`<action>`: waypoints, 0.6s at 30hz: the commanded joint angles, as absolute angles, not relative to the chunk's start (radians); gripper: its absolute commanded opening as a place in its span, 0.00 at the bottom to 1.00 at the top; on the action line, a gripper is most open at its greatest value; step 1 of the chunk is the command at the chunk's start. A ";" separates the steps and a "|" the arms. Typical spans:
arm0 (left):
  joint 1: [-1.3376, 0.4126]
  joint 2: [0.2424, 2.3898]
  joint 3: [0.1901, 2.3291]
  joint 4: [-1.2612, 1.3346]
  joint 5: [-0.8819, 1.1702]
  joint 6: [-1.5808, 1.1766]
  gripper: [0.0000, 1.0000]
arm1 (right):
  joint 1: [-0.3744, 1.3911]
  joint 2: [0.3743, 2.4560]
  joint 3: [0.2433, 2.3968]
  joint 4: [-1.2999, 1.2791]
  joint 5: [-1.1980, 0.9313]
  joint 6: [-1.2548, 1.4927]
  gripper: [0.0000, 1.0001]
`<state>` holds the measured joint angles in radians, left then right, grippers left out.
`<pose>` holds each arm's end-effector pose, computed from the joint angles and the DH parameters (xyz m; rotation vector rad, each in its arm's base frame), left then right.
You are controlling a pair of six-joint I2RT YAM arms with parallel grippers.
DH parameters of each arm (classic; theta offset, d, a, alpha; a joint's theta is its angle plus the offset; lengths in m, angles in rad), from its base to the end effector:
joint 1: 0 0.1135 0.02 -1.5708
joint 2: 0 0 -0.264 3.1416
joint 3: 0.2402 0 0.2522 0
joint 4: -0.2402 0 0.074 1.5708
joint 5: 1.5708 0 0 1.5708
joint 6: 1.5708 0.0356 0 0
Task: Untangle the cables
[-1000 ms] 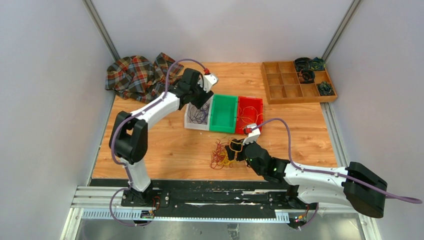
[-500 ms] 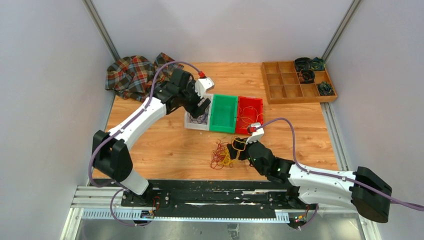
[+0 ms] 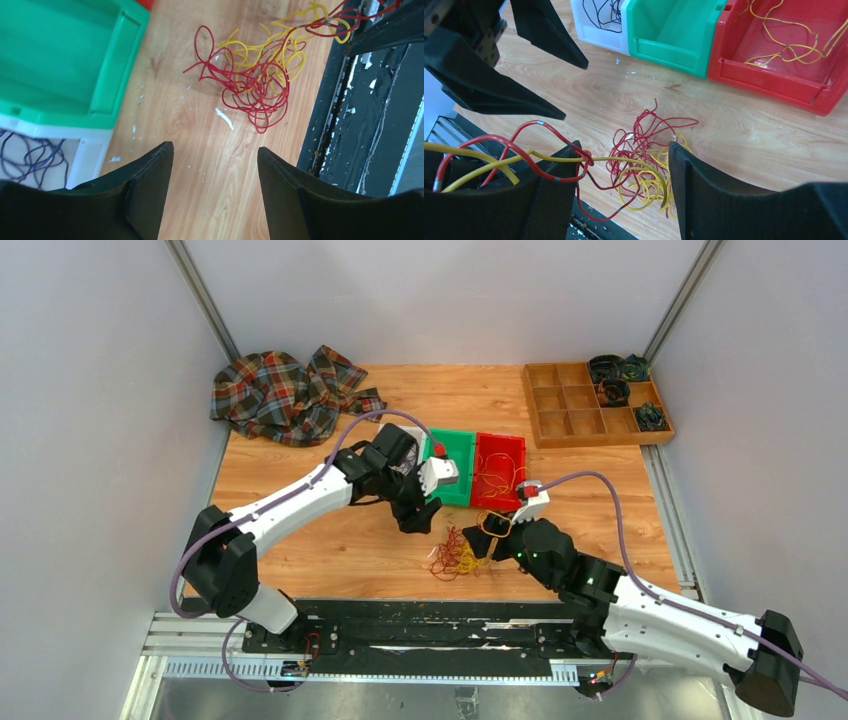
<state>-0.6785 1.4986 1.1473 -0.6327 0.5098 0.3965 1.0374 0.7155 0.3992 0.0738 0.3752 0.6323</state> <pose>0.2303 -0.2080 0.2614 1.4671 2.0721 -0.7604 0.1008 0.1451 0.2418 -0.1033 1.8761 0.8414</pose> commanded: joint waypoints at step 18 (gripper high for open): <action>-0.802 1.709 1.023 -0.125 0.616 0.105 0.62 | 0.950 0.663 0.504 -0.275 0.136 0.760 0.63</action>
<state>-0.7860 1.6772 1.0420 -0.2699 0.5789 0.1909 0.9665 0.6785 0.4667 -0.2207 0.1837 0.7395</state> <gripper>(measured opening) 0.653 0.636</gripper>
